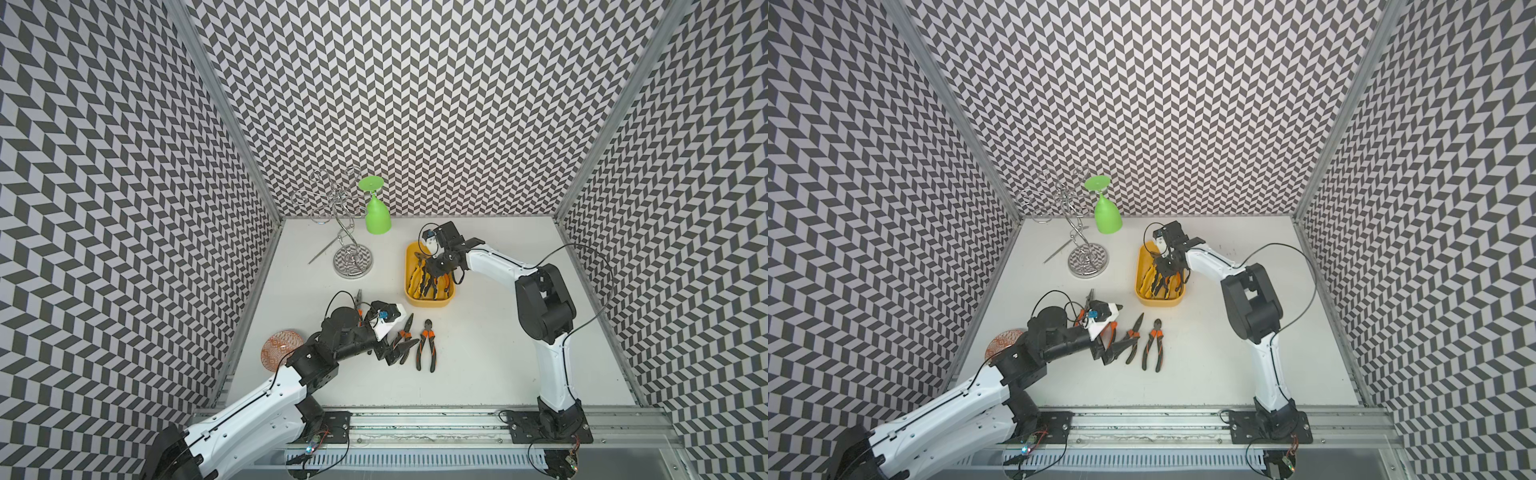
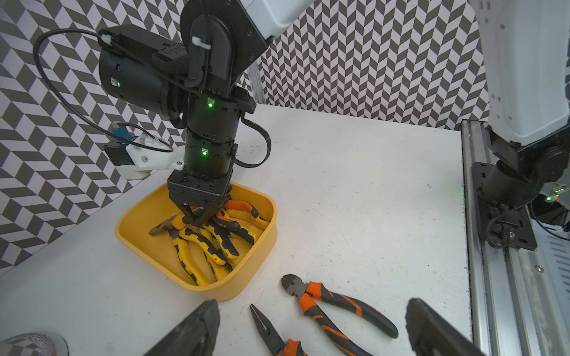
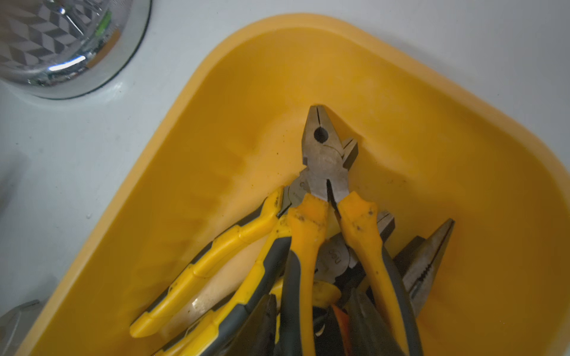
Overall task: Take the pliers out of the storage box
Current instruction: Pick up the pliers from the storage box.
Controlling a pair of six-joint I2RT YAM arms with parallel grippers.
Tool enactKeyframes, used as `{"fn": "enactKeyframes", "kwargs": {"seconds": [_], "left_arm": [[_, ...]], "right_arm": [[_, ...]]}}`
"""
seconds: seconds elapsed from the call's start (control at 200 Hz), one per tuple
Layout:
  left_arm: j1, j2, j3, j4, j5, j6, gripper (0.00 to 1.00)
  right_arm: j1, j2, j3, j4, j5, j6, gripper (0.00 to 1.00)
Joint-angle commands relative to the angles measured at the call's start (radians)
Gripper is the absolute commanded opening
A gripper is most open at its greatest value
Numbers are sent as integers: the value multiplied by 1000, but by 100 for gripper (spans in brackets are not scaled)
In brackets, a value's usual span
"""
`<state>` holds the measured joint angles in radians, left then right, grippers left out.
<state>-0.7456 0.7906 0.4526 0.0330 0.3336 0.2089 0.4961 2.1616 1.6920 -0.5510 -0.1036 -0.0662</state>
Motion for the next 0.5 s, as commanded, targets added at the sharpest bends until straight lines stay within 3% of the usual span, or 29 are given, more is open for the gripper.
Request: {"fn": "enactKeyframes", "kwargs": {"seconds": [0.0, 0.275, 0.496], "left_arm": [[5, -6, -6, 7, -11, 7, 98], [8, 47, 9, 55, -43, -93, 98], [30, 100, 30, 133, -66, -229, 98]], "right_arm": [[1, 38, 30, -30, -31, -20, 34], [1, -84, -88, 74, 8, 15, 0], [19, -277, -321, 319, -4, 52, 0]]}}
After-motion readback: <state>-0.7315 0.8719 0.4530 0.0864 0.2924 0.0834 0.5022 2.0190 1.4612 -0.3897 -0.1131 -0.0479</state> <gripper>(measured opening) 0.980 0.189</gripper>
